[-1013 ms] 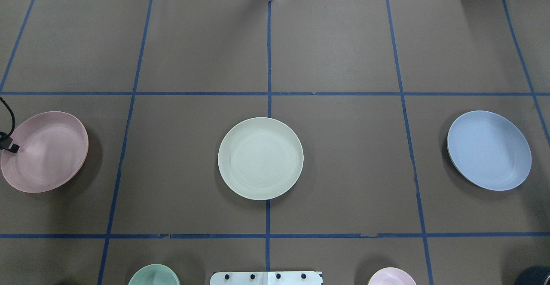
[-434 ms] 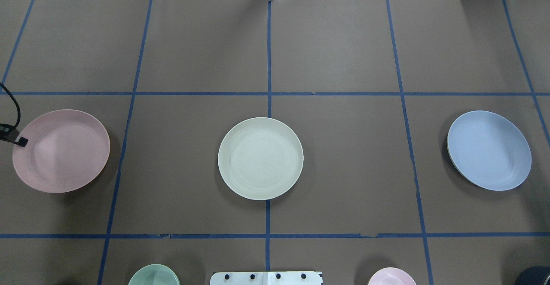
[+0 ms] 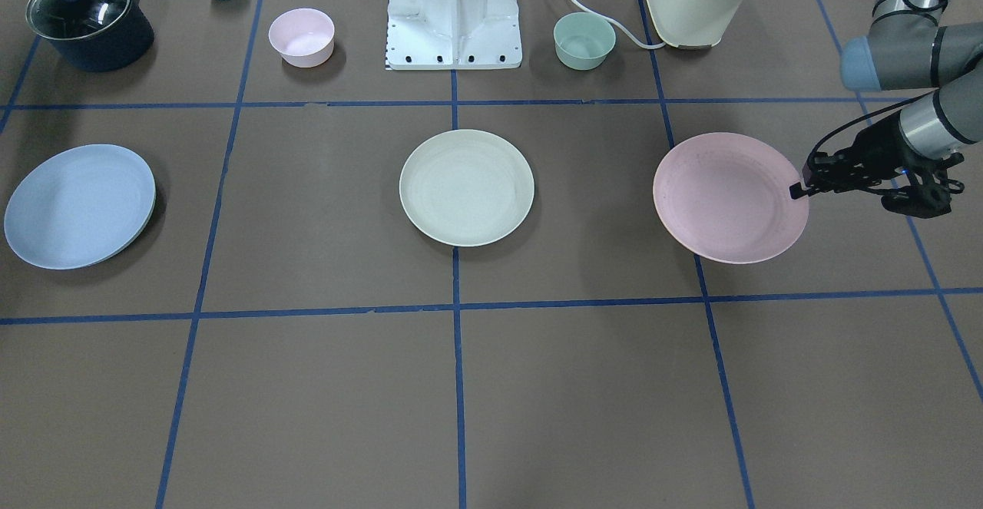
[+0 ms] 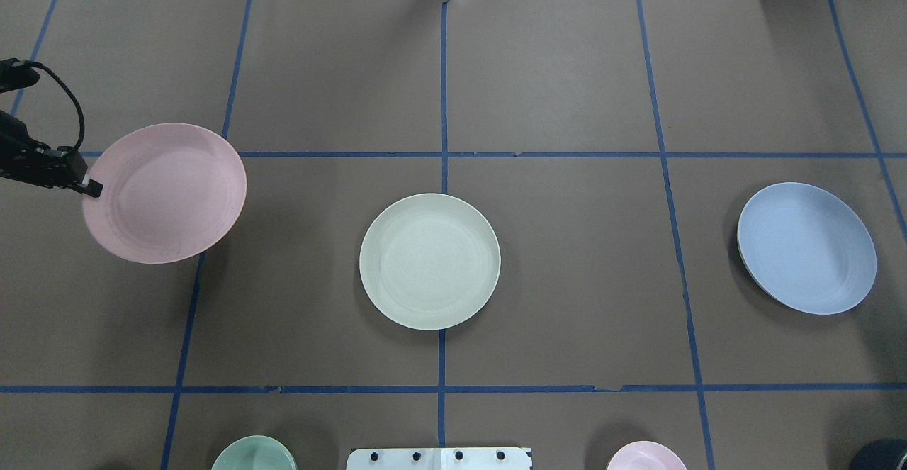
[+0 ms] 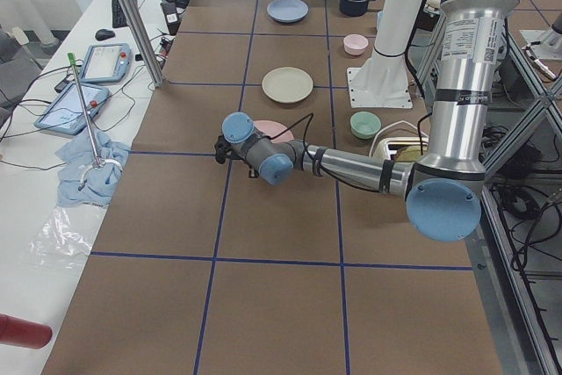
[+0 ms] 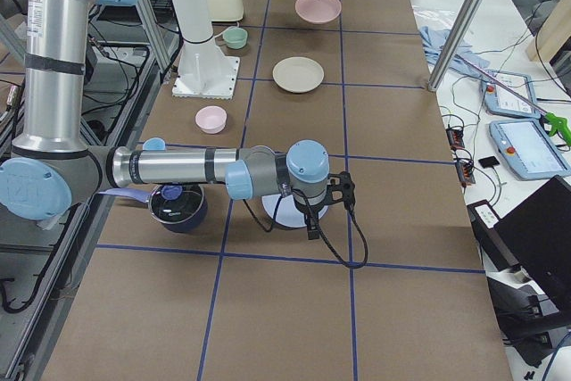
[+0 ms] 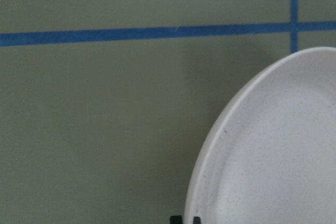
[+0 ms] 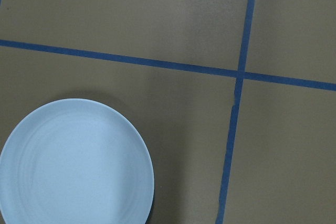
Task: Stack three plates with pink and blue
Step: 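Lift the pink plate with the left gripper and carry it over the cream plate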
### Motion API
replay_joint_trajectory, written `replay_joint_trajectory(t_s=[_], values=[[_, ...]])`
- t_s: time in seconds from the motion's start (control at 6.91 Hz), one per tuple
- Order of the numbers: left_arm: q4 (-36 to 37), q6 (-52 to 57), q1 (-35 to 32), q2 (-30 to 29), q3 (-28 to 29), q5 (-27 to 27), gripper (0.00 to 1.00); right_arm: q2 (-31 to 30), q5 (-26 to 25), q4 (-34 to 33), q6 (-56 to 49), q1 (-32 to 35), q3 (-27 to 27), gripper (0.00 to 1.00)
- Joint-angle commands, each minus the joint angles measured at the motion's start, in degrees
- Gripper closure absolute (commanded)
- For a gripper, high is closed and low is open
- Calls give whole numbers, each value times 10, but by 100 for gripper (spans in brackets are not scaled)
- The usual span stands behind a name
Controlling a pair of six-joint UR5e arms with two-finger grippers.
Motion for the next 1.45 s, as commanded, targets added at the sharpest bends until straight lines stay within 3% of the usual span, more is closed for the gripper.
replay_joint_trajectory(t_s=[0.0, 0.14, 0.43, 0.58, 1.3], values=[[0, -140, 64, -45, -53, -7, 100, 0, 0, 0, 1, -7, 5, 0], [0, -233, 115, -102, -57, 5, 100, 1, 1, 1, 1, -13, 5, 0], [3, -308, 202, -163, -54, 75, 100, 4, -2, 17, 3, -31, 7, 0], [2, -307, 222, -176, -45, 102, 100, 4, -2, 17, 19, -41, 6, 0], [-4, -306, 259, -213, -4, 133, 100, 4, -2, 18, 26, -47, 9, 0]])
